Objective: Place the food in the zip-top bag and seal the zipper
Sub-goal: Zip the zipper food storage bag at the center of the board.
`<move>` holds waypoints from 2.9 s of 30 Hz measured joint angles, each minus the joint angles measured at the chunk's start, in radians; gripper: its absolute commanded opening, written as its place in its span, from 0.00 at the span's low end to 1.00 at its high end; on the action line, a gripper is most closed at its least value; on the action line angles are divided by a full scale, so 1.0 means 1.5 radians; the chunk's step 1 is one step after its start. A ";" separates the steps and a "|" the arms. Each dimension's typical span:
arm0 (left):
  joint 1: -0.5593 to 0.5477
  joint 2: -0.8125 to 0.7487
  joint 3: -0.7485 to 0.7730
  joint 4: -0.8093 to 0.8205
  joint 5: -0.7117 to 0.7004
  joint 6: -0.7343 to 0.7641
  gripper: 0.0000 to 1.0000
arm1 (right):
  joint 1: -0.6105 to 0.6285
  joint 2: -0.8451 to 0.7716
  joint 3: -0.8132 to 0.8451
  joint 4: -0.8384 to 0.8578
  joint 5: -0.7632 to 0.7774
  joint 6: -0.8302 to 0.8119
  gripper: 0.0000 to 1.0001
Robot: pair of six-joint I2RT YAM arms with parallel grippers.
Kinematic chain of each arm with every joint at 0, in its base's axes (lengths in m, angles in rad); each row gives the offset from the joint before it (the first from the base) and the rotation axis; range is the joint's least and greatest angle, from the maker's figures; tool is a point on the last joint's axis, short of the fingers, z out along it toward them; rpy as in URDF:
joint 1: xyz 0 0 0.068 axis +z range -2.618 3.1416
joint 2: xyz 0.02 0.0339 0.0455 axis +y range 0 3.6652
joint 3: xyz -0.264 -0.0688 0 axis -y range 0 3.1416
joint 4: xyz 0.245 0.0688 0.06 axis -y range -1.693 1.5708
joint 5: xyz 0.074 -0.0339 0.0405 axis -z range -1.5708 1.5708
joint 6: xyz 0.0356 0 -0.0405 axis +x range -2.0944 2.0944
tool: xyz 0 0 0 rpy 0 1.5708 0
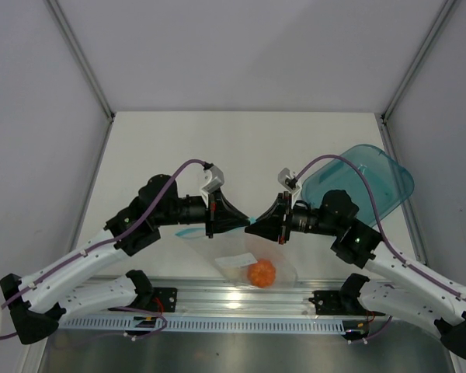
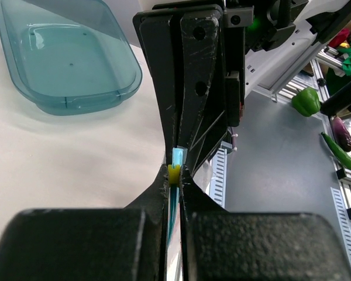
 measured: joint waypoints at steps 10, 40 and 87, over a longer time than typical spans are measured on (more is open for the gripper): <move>0.003 -0.031 -0.010 -0.015 -0.011 0.001 0.01 | -0.006 0.015 -0.032 0.073 -0.007 0.066 0.00; 0.019 -0.033 -0.010 -0.030 0.024 -0.001 0.01 | -0.002 0.135 0.182 -0.221 -0.111 -0.178 0.00; 0.056 -0.070 -0.007 -0.174 0.023 0.023 0.00 | -0.080 0.043 0.148 -0.078 -0.037 0.025 0.50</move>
